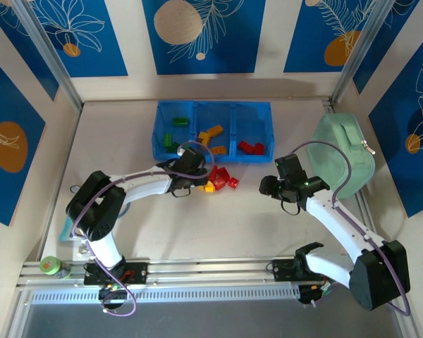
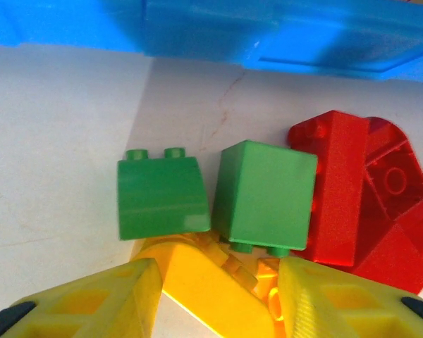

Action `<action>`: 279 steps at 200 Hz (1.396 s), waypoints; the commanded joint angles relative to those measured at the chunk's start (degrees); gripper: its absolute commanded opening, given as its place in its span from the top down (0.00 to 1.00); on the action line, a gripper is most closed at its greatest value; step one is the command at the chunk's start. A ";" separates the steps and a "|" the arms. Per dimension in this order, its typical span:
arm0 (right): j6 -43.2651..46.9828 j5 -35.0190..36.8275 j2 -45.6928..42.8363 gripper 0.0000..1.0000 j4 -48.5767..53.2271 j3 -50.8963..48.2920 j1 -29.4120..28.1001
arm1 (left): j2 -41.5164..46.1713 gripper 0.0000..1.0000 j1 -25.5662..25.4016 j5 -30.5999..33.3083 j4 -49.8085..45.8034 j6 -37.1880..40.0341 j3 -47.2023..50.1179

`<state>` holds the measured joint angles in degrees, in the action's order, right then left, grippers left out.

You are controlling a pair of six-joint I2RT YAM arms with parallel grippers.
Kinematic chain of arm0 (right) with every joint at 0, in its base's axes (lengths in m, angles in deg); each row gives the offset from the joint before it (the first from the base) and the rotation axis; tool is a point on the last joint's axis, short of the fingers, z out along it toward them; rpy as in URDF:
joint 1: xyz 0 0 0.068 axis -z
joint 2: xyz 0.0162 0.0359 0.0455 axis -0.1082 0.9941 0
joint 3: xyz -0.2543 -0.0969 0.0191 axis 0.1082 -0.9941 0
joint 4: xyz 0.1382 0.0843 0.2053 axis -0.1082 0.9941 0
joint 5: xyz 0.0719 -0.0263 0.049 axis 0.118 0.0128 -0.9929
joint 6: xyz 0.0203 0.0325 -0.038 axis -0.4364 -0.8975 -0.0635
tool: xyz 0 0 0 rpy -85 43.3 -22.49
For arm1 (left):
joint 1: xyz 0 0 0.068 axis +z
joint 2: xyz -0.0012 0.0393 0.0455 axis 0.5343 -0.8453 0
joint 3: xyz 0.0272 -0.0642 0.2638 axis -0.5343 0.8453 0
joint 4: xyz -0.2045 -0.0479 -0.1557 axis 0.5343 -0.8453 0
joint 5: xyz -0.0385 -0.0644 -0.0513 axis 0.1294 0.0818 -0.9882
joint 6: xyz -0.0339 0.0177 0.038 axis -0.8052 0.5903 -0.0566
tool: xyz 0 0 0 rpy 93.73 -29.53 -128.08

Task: Sort the legos into containers by color

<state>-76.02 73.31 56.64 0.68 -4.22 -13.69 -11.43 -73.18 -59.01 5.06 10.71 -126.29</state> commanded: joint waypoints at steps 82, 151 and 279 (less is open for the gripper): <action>-1.10 -0.96 -3.48 0.43 1.71 -0.75 0.40 | 11.17 0.44 0.37 1.01 -3.82 2.26 7.69; -0.66 -0.61 -4.75 0.43 2.85 -0.54 0.56 | 4.99 0.31 0.03 1.14 -4.97 0.73 2.32; 0.44 -1.93 -6.12 0.43 1.76 -2.69 3.18 | -3.20 0.39 -0.75 2.01 -4.60 -1.54 -2.62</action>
<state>-76.22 72.64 51.76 2.56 -5.77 -11.09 -12.90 -73.44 -57.50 1.21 10.05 -127.49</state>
